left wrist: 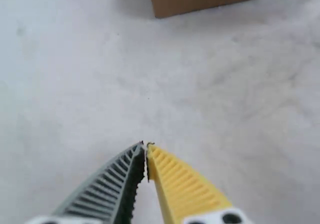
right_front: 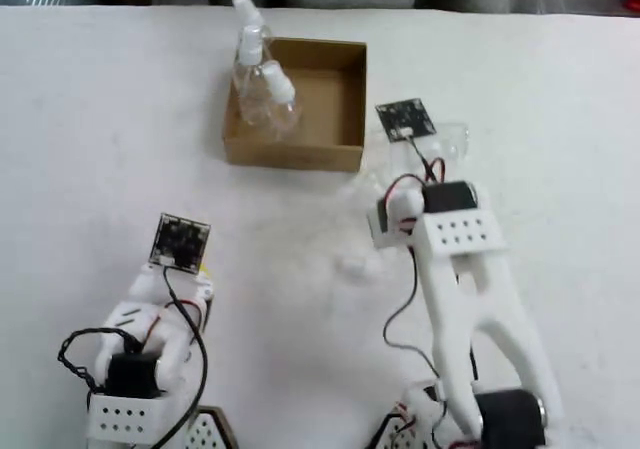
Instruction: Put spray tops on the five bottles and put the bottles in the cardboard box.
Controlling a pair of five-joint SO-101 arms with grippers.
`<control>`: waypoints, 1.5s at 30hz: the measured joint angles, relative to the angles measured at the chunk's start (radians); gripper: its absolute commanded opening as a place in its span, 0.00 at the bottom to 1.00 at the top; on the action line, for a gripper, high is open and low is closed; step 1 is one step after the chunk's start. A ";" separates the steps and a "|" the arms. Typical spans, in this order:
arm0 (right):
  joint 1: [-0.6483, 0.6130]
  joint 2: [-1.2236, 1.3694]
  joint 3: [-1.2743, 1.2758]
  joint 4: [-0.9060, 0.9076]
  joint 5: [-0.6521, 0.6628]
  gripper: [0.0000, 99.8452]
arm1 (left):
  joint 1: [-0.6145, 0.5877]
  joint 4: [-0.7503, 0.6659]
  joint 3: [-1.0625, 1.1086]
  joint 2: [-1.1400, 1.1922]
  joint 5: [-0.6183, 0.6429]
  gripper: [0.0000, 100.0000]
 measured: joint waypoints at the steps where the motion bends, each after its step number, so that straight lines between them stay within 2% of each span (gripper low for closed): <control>1: 0.000 0.048 -0.023 -0.005 0.026 0.38 | 0.000 0.000 0.000 0.000 0.000 0.02; 7: -0.003 0.318 -0.175 -0.012 0.157 0.38 | 0.000 0.000 0.000 0.000 0.000 0.02; 13: -0.015 0.549 -0.325 -0.012 0.189 0.37 | 0.000 0.000 0.000 0.000 0.000 0.03; 16: -0.018 0.640 -0.377 -0.011 0.189 0.31 | 0.000 0.000 0.000 0.000 0.000 0.03; 25: -0.023 0.703 -0.528 0.018 0.189 0.01 | 0.000 0.000 0.000 0.000 0.000 0.03; 27: -0.023 0.703 -0.552 0.020 0.189 0.04 | 0.000 0.000 0.000 0.000 0.000 0.03; 33: -0.040 0.694 -0.612 0.107 0.189 0.04 | 0.000 0.000 0.000 0.000 0.000 0.02; 35: -0.066 0.658 -0.624 0.158 0.222 0.04 | 0.000 0.000 0.000 0.000 0.000 0.02; 40: -0.226 0.535 -0.617 0.290 0.428 0.04 | 0.000 0.000 0.000 0.000 0.000 0.02; 45: -0.397 0.439 -0.505 0.308 0.591 0.04 | -0.003 0.000 0.000 0.000 0.000 0.03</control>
